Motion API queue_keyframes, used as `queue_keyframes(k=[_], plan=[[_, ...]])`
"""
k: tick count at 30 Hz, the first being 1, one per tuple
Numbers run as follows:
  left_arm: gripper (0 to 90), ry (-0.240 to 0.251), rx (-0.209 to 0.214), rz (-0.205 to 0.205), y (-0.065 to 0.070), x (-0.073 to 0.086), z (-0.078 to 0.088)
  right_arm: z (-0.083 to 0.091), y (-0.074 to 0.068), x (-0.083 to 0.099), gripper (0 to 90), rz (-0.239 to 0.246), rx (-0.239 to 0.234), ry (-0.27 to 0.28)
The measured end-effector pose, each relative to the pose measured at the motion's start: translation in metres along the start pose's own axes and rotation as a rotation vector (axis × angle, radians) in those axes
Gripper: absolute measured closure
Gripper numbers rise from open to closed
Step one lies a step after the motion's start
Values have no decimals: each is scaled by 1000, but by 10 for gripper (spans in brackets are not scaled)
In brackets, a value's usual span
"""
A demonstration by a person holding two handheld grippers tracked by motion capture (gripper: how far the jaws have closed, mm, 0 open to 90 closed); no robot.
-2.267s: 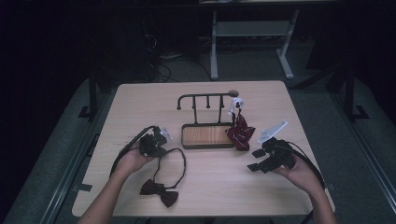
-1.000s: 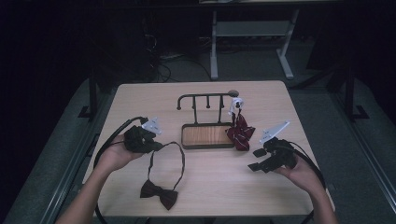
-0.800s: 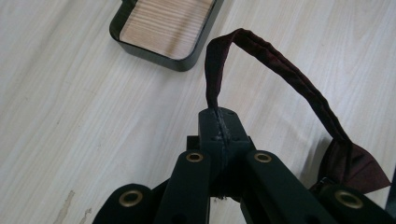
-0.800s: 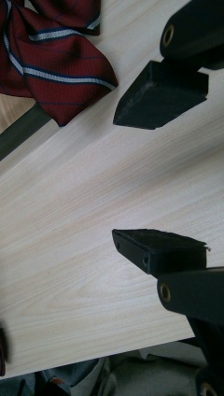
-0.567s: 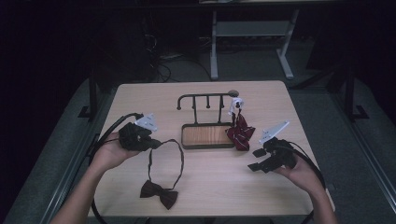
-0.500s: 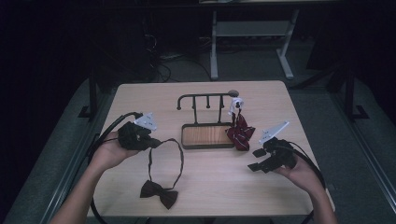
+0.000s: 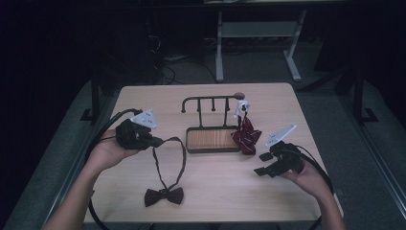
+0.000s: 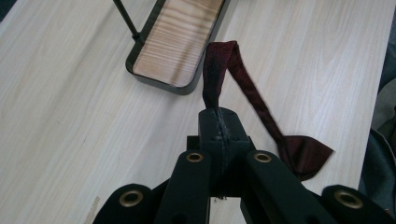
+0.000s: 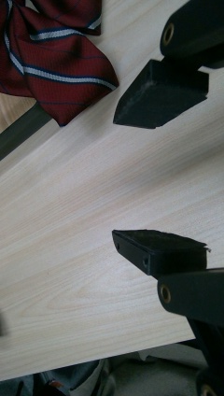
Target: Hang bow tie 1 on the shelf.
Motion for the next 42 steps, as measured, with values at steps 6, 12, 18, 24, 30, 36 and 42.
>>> queue_keyframes(k=[6, 12, 18, 24, 30, 36, 42], plan=[[900, 0, -3, -13, -2, -6, 8, 0, 0, -1, 372, 1, -4, 2], [900, 5, -3, -11, -5, -10, 13, 1, 0, 0, 372, 0, 0, 6], [900, 12, 5, -1, -12, -14, 18, 2, 2, 0, 372, 4, 1, 12], [900, 16, 7, 4, -17, -17, 19, 2, 2, 1, 366, -2, 0, 10], [900, 18, 20, 16, -24, -19, 19, 2, 3, 2, 366, -2, -4, 10], [900, 20, 29, 15, -28, -25, 20, 2, 4, 4, 366, -8, -9, 13], [900, 26, 32, 14, -31, -33, 21, 3, 6, 6, 362, -7, -14, 20]])
Point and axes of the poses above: each handheld gripper's, and its own axes: z roughly backward along the jaws, x roughly out of its underside, y roughly to its right, the point moved 5 cm from there along -z, roughly forward along the jaws, and after that the axes turned 15 degrees about -y, right-handed, at the moved point
